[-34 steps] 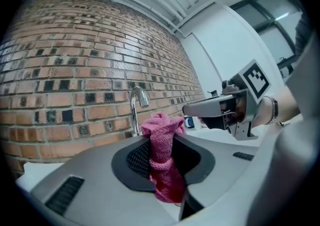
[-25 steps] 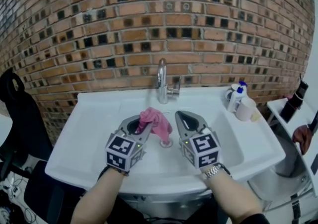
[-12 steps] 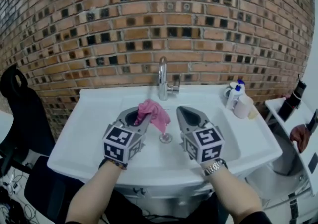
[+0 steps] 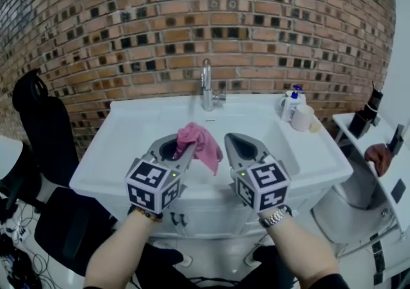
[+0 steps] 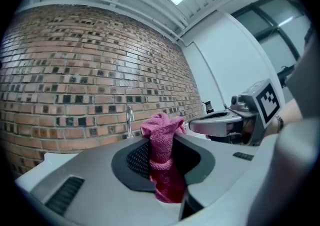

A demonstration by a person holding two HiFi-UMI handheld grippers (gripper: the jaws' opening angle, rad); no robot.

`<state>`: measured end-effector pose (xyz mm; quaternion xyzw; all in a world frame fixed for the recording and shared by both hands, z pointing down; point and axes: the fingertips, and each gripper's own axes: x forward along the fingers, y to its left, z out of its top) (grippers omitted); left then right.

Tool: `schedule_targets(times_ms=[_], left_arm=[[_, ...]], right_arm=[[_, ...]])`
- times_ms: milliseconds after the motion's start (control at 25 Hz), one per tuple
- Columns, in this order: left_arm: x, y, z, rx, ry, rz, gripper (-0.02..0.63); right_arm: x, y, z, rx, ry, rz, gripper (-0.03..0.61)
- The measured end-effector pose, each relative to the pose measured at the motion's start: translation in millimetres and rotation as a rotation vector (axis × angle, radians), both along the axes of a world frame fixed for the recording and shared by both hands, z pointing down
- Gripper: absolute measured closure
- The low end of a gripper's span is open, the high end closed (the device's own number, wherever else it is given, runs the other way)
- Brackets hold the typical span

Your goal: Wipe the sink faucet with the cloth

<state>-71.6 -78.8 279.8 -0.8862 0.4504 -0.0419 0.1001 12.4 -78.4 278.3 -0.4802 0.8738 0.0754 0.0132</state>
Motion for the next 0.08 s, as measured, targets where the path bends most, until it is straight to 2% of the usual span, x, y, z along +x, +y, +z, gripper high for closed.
schedule_targets(times_ms=[80], left_arm=[[1.9, 22.7, 4.4, -0.003, -0.001, 0.006, 0.529]], right_arm=[[-3.8, 23.4, 1.3, 0.007, 0.001, -0.004, 0.568]])
